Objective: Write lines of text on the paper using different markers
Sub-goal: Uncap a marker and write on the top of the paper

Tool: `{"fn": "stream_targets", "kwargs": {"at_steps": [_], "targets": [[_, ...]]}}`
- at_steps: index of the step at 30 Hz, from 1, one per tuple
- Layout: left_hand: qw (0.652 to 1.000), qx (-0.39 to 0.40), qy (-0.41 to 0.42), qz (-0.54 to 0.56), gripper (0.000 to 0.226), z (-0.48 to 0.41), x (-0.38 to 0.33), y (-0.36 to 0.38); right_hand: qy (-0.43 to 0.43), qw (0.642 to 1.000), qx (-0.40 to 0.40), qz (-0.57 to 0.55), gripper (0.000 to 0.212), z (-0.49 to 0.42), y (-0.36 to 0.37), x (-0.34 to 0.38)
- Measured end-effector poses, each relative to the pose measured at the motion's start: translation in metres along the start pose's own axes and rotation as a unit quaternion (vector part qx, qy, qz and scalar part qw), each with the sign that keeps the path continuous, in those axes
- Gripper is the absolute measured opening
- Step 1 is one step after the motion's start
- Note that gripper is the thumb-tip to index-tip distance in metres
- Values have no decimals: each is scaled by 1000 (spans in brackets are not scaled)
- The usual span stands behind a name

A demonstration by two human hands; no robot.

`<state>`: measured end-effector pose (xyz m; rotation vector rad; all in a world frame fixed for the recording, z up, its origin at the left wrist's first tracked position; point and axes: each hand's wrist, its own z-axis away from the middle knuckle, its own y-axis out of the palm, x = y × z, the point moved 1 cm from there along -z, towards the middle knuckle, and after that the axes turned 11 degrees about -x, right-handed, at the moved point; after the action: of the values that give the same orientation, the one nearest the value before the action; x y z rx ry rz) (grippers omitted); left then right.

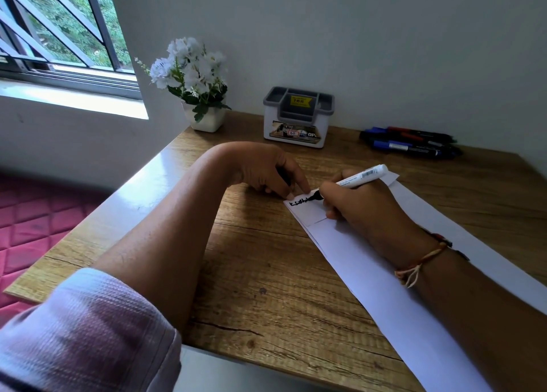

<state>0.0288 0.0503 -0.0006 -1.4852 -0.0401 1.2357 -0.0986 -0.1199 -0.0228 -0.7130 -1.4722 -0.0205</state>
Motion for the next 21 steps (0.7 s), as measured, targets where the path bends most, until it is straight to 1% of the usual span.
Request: {"fn": "stream_targets", "kwargs": {"at_steps": [3,7,8,11,21], "targets": [[1000,-1,-1,4,36,1,-1,1,7,1000,-9,-13,12,1,-1,-1],[1000,0,-3,6,36,2,-2,2,-73,994,-7,75,12,4,-5,-2],[1000,-2,-3,7,36,2,-2,2,-80,994,-7,78,13,4,-6,-2],[1000,-10,2,7,37,2,-1,2,-79,995,-6,51,14,3,-7,-3],[1000,-10,3,-3,35,2,0,1,-45,998,2,39,15,0,-6,-4]]}}
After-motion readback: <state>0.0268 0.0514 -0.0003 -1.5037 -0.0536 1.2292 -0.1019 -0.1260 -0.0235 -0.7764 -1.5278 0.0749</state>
